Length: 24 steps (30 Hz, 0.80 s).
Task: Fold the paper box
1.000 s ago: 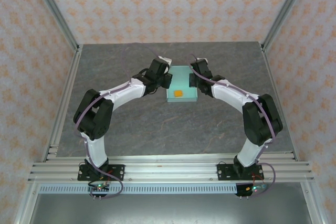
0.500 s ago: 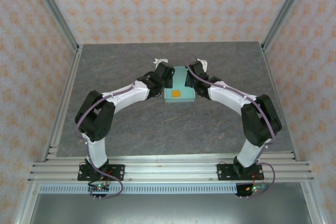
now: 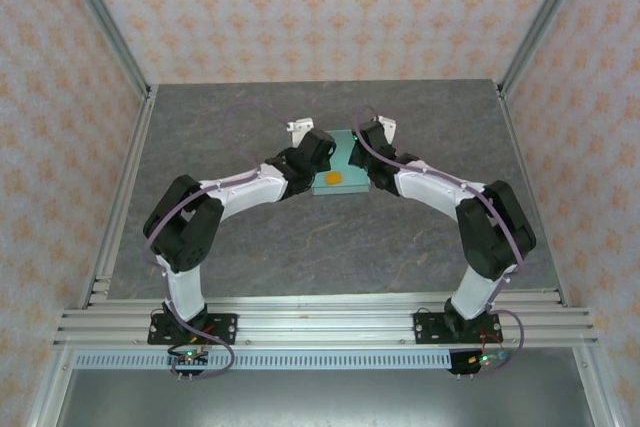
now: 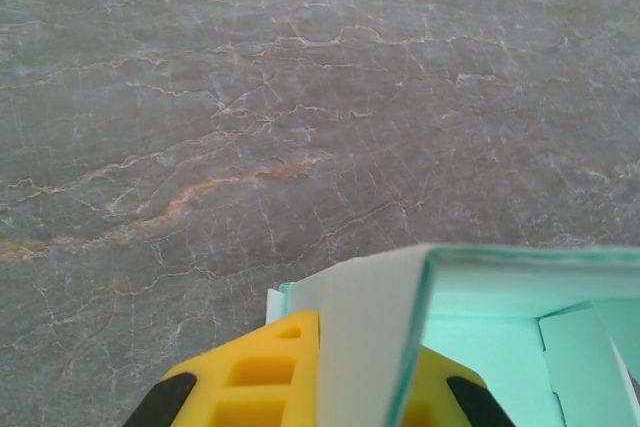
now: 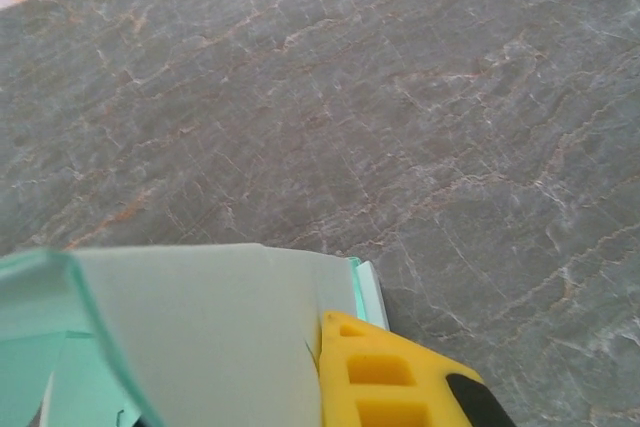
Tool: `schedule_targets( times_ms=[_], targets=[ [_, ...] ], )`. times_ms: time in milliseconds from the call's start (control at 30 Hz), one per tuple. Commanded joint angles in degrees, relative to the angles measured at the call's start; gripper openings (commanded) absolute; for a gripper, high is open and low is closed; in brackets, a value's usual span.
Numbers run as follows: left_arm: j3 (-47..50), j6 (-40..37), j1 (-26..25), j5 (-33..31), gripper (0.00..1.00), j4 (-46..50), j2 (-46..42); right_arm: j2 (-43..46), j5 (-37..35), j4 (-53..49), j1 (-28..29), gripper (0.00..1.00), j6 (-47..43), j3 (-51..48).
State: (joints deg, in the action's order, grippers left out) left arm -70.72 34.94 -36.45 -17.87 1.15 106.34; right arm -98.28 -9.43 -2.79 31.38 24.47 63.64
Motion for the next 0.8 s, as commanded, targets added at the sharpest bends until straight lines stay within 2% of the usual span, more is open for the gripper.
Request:
schedule_targets(
  times_ms=[0, 267, 767],
  targets=[
    [3.07, 5.19, 0.49, -8.77, 0.01, -0.62, -2.08, 1.84, -3.56, 1.86, -1.12, 0.03, 0.86, -2.28],
    [7.69, 4.27, -2.02, -12.79, 0.01, -4.92, -2.85, 3.30, -4.48, 6.58, -0.26, 0.03, -0.58, -7.02],
    [19.85, 0.95, -4.88, -19.78, 0.01, -16.45, -5.64, 6.71, -8.44, 22.97, 3.01, 0.02, -3.37, -19.68]
  ],
)
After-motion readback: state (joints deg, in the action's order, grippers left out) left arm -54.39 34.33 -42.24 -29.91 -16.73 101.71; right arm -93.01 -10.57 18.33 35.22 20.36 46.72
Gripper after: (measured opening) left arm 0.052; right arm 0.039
